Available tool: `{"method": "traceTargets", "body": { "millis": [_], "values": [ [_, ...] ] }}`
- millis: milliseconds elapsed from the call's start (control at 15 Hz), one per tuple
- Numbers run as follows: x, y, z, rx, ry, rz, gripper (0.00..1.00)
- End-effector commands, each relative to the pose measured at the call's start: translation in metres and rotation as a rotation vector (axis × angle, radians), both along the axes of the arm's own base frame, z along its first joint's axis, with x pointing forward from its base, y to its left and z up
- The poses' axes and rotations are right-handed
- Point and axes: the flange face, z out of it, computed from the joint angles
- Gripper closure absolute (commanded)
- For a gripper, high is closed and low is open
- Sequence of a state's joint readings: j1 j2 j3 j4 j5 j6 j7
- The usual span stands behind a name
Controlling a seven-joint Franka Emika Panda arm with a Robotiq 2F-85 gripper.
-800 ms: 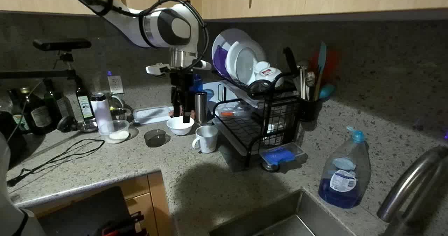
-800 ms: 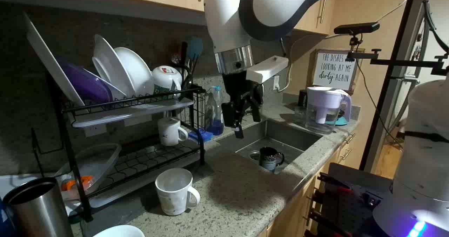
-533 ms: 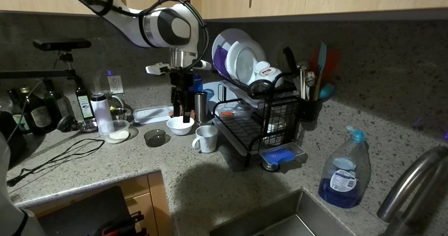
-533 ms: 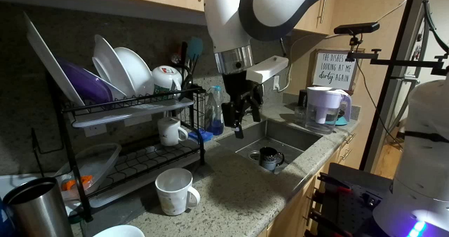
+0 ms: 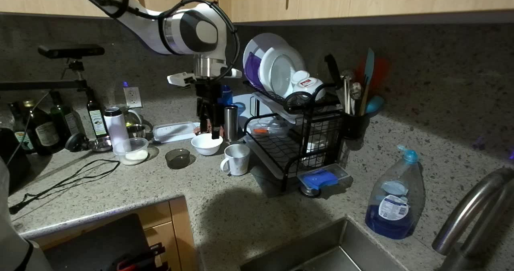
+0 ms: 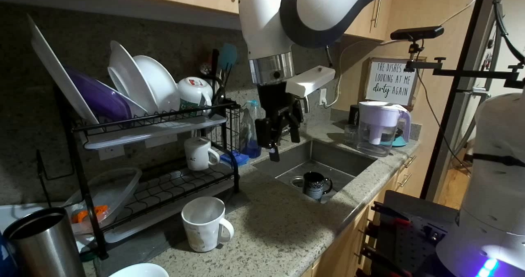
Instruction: Move the bowl from the dish rack to the counter
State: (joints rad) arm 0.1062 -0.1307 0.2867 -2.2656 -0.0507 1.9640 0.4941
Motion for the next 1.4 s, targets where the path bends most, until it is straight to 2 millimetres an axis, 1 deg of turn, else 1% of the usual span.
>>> {"method": "traceTargets", "body": {
  "millis": [0,267,533,933,1067,1200,1267,1333],
  "values": [
    [0.005,0.010,0.009,0.034,-0.108,0.063,0.00],
    [0.020,0.023,0.021,0.099,-0.250,0.127,0.00],
    [0.035,0.027,0.031,0.142,-0.376,0.191,0.00],
    [0.057,0.034,0.056,0.173,-0.583,0.275,0.00],
    [0.060,0.038,0.066,0.185,-0.642,0.290,0.00],
    [0.059,0.042,0.072,0.184,-0.670,0.299,0.00],
    [0.058,0.043,0.074,0.177,-0.665,0.302,0.00],
    [0.056,0.038,0.067,0.184,-0.646,0.294,0.00]
  ]
}}
